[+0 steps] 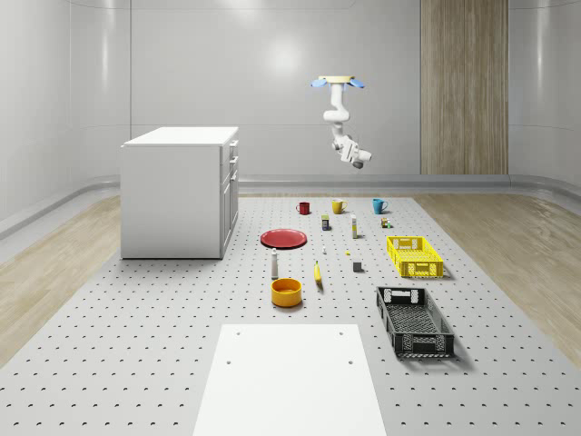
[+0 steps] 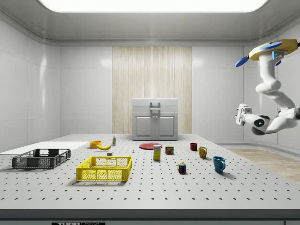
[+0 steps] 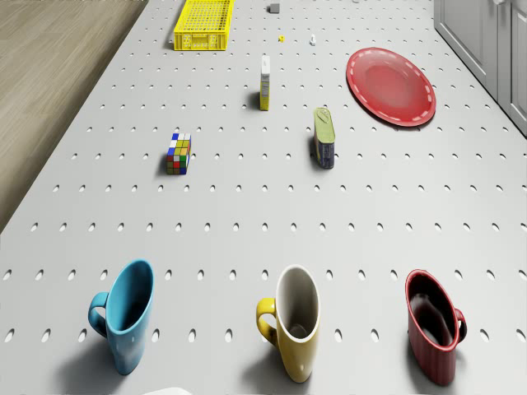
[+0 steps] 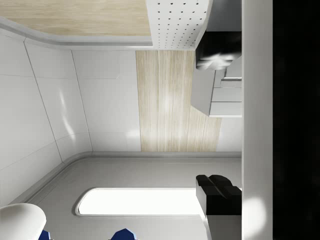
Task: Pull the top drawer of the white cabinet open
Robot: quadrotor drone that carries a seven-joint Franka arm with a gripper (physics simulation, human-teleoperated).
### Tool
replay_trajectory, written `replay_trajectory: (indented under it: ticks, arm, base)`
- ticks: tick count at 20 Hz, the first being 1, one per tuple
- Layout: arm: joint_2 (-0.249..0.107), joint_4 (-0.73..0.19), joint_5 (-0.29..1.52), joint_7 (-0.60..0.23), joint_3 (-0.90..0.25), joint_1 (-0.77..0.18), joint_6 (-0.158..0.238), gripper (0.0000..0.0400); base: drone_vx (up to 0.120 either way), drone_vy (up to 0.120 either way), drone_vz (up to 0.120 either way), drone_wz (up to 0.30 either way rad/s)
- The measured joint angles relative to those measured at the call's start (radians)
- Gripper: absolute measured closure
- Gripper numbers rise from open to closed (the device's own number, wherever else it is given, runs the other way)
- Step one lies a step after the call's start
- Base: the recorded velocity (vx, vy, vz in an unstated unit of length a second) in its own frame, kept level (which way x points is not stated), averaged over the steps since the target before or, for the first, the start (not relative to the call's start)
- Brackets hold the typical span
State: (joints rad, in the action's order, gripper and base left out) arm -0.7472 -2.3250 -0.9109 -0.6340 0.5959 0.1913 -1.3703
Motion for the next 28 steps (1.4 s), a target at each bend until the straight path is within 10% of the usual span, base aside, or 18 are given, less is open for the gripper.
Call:
replay_trajectory:
  ticks: [28]
  arm:
    - [-0.140,-0.104,-0.071,-0.031,0.181,0.226,-0.137,0.0095]
  base:
    - [0.107,-0.120,0.101,0.000]
